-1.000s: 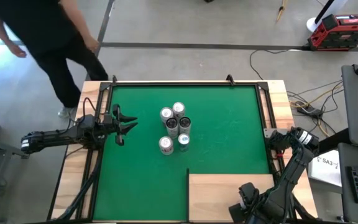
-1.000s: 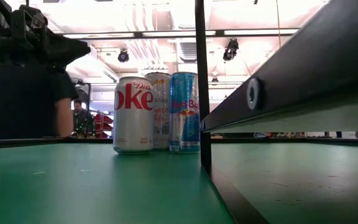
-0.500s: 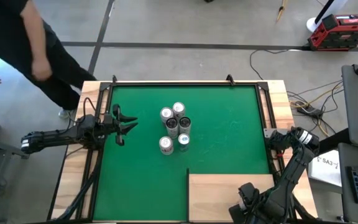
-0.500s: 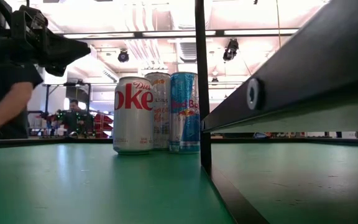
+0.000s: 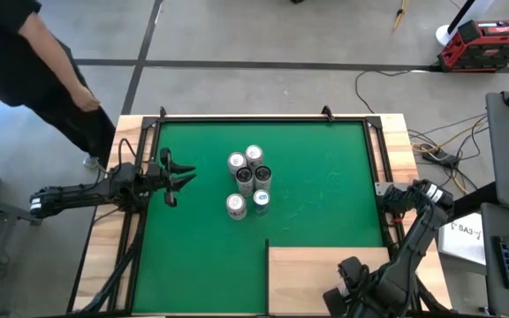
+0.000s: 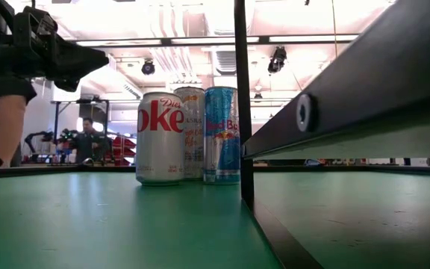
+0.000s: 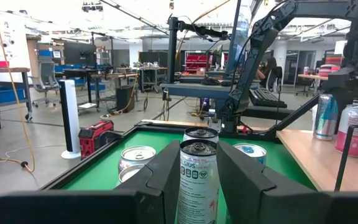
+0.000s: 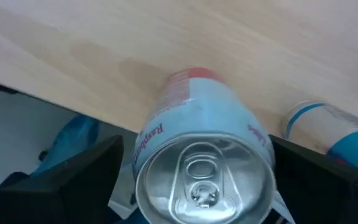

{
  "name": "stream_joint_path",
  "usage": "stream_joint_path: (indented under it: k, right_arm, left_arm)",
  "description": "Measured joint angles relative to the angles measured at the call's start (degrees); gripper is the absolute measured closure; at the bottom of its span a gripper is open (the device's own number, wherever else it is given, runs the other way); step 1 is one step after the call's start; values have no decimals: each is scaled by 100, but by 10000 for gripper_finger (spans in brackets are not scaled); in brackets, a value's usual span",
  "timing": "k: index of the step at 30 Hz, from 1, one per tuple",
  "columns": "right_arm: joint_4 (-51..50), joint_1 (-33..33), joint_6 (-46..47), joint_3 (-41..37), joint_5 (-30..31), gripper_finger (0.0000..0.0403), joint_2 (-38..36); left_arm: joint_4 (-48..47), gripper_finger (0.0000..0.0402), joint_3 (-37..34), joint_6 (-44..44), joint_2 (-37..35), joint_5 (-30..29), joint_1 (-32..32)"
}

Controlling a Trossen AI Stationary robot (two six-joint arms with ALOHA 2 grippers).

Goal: Place canned beverage on shelf
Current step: Put the right pink white soda can on the shelf, then adjust the blue soda can on the shelf

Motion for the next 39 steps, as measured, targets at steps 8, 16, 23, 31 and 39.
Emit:
stream_joint_path:
  k: [8,16,23,31,39]
  right_arm:
    - [-522,-52,20,288,-10,31,-2]
    - [-1133,-84,35,770,96,31,-2]
    - [-1340,-118,450,963,133,31,-109]
    - [-1348,-118,1183,522,-24,33,-655]
    - [-1353,-3,1855,71,-518,33,-1272]
  left_arm:
    - [1,313,-1,0,0,0,-2]
    - [1,313,0,0,0,0,-2]
    - [2,313,0,-1,0,0,-2]
    - [2,313,0,-1,-1,0,-2]
    - [2,313,-1,-1,0,0,-1]
